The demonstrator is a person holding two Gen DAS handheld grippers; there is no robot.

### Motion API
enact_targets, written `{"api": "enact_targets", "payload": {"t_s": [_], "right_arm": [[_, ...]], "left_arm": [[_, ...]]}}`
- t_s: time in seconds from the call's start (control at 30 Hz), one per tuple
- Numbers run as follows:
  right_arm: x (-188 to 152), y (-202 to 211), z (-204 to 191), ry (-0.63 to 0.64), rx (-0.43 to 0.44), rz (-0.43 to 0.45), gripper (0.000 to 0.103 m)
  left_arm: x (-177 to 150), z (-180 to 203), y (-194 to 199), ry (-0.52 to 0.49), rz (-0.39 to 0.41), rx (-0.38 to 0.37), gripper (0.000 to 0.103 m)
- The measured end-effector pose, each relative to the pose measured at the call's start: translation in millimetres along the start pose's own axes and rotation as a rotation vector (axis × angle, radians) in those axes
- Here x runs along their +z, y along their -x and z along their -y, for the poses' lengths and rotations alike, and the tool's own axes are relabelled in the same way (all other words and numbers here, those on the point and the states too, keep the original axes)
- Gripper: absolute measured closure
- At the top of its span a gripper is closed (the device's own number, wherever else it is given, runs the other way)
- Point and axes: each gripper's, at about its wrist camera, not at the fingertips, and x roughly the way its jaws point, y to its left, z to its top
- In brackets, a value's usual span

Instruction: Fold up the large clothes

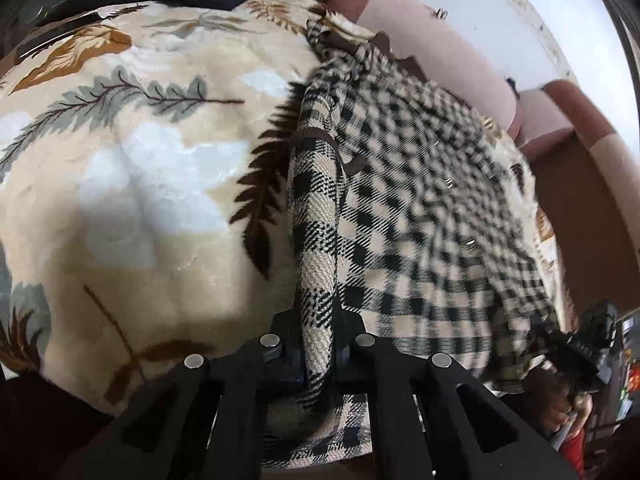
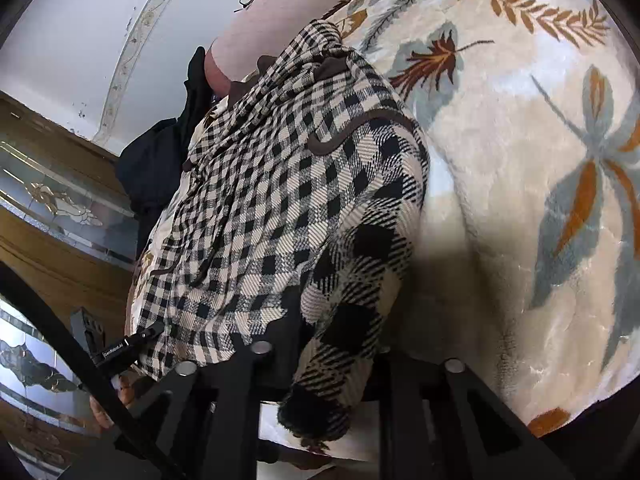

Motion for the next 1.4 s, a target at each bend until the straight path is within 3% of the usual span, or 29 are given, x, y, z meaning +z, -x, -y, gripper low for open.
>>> {"api": "enact_targets", "payload": {"t_s": [0.23,0.6,0.93,1.4], "right_arm": [[-5.6,38.7,2.6,-0.006,0.077,-0.009,0.093],[-40.0,52.6,18.2,-0.020,0.049,-0.102,0.093],[-16.2,55.1,-6.8,0.036,0.056,-0.089,0.093],[15.6,55.8,-42.4,0.105,0.076,-0.042,0.093]], "left_arm": [[-17.0,17.0,44.7,-0.055,0.043,-0.011,0.097],[-63.5,-17.6,52.5,0.048,-0.017,-0.036,0.097],[-53.7,-12.2,66.8,0.054,0.029,-0.037,0.099],[-9.7,12.0,81.1,0.020,0.120,-0.047,0.099]]}}
